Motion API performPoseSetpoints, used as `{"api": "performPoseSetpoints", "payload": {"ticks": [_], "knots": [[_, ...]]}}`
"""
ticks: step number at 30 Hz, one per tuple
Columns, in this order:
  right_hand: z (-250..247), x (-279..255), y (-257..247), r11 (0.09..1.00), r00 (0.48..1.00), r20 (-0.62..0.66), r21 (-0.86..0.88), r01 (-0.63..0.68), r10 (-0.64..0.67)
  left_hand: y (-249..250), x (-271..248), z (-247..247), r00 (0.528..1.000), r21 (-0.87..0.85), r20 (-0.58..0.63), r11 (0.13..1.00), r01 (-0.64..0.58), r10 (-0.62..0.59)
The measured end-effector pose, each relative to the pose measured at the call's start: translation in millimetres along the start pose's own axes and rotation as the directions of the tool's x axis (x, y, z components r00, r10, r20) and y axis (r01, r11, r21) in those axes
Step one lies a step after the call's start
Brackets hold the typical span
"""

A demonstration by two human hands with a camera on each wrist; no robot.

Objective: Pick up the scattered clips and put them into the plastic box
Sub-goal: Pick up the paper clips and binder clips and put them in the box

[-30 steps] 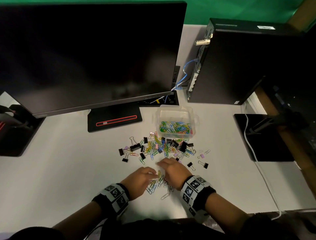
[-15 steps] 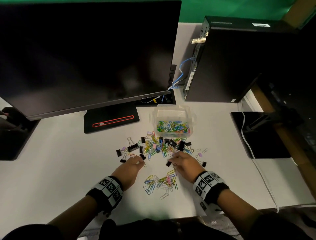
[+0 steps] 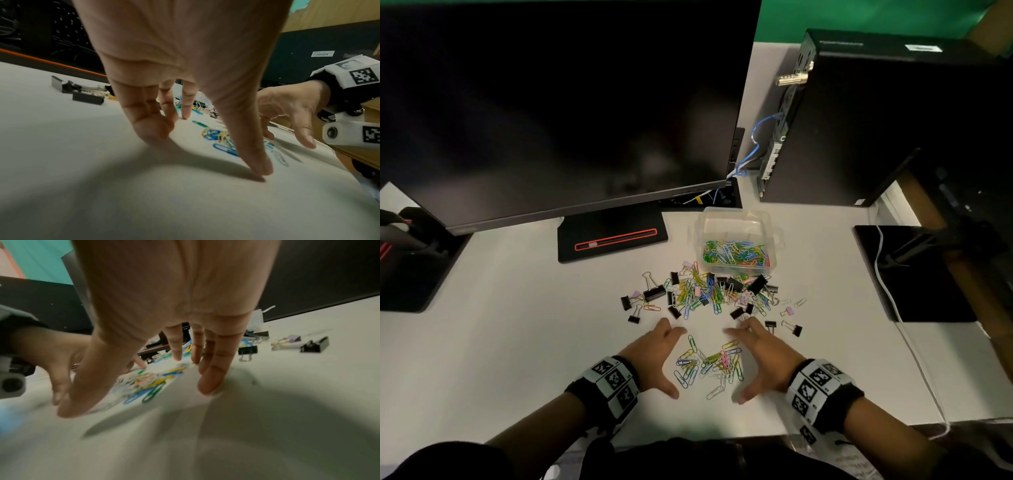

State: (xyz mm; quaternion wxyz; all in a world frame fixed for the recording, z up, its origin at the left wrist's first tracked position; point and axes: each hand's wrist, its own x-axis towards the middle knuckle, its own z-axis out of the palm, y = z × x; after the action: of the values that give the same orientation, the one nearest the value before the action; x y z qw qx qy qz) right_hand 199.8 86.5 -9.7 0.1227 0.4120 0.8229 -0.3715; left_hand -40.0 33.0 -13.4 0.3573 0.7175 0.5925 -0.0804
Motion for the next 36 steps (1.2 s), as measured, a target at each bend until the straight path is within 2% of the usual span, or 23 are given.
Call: {"api": "performPoseSetpoints", "payload": {"ticks": [4, 10, 16, 22, 29, 36], "knots": [[20, 4, -8, 1.0, 0.997, -0.069, 0.021, -0.02, 0.022, 6, 4, 5, 0.999, -0.119, -0.051, 0.993, 0.003, -0.009], [35, 15, -14, 0.978, 0.979, -0.2, 0.21, 0.0, 0.043, 9, 17, 12, 0.992, -0.272, -0.129, 0.961, -0.047, 0.011], [32, 23, -16, 0.97, 0.963, -0.268, 0.242, 0.037, 0.03, 16, 28, 11, 0.983, -0.188, -0.177, 0.979, -0.082, 0.048], [26, 27, -19, 0.983, 0.962, -0.27, 0.182, 0.026, 0.025, 18, 33, 13, 0.97, -0.093, -0.22, 0.987, -0.129, 0.106], [16, 31, -11, 0.982, 0.958, -0.28, 0.19, -0.011, 0.065, 24, 45, 1, 0.97, 0.035, -0.198, 0.99, -0.134, 0.139], [12, 33, -1, 0.952, 0.962, -0.251, 0.305, -0.027, 0.108, 31, 58, -7, 0.98, 0.03, -0.154, 0.992, -0.124, 0.127]]}}
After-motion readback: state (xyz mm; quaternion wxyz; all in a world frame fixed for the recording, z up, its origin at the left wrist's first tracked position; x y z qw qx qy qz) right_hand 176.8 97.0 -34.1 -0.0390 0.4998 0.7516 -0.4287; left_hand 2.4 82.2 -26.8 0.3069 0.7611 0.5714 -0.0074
